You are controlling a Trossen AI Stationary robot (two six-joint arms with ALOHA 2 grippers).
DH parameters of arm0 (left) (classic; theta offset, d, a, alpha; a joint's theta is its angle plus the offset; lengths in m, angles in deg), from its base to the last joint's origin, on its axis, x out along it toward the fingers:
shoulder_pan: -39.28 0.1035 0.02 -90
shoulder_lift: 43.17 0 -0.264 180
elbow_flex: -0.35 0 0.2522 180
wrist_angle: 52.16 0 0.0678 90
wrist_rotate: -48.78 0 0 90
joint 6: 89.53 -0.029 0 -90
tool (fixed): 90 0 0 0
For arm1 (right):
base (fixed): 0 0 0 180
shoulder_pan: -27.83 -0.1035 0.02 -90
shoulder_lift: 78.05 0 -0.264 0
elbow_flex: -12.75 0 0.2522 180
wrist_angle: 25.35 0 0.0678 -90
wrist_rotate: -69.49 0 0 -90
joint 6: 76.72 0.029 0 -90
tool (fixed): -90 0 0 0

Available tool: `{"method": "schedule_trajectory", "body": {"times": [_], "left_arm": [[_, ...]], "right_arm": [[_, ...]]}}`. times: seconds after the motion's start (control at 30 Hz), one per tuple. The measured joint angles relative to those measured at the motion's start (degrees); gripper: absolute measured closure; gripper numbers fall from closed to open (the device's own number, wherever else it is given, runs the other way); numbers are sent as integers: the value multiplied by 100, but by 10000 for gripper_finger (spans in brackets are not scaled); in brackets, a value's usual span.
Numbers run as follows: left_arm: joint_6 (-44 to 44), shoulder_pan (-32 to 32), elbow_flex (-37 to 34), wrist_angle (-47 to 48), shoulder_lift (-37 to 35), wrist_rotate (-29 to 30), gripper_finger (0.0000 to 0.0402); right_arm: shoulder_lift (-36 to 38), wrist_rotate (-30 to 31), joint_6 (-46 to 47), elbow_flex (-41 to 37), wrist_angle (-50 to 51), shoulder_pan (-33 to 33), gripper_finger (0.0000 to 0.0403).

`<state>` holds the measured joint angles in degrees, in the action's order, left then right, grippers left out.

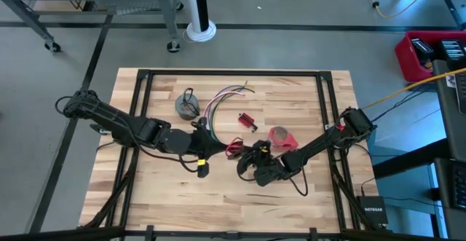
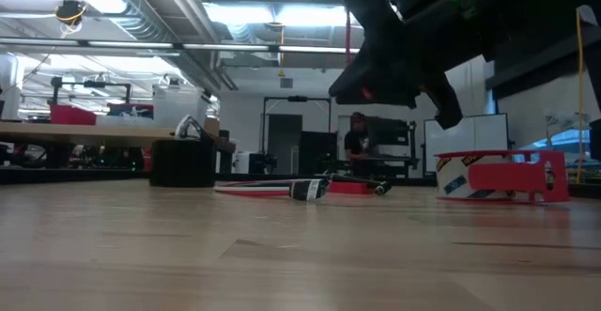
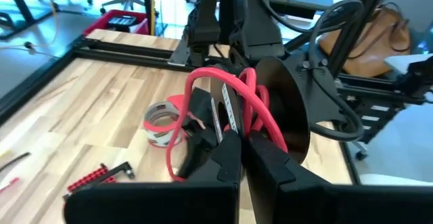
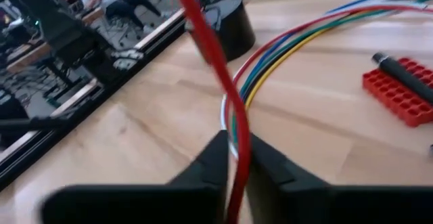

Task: Coil cords
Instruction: Coil the red wire onto the spool

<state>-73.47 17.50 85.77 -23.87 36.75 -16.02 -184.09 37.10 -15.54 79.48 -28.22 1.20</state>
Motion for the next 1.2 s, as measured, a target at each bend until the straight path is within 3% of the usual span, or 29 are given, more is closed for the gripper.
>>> {"method": "schedule_trajectory", "body": {"times": [0.1,0.37,0.57,0.77,1.2], "left_arm": [[-79,0,0,45,-38,89,402],[104,0,0,904,-373,622,402],[135,1,0,1141,-431,657,402],[237,1,0,1579,-431,1024,402],[268,20,0,1049,33,1466,402]], "right_arm": [[0,-276,-12,0,0,-3,393],[2,-583,-90,0,-311,-3,397],[2,-777,-460,0,-1017,-3,398],[2,-1291,-612,0,-1583,-3,399],[2,-1905,-427,0,-2369,5,401]]}}
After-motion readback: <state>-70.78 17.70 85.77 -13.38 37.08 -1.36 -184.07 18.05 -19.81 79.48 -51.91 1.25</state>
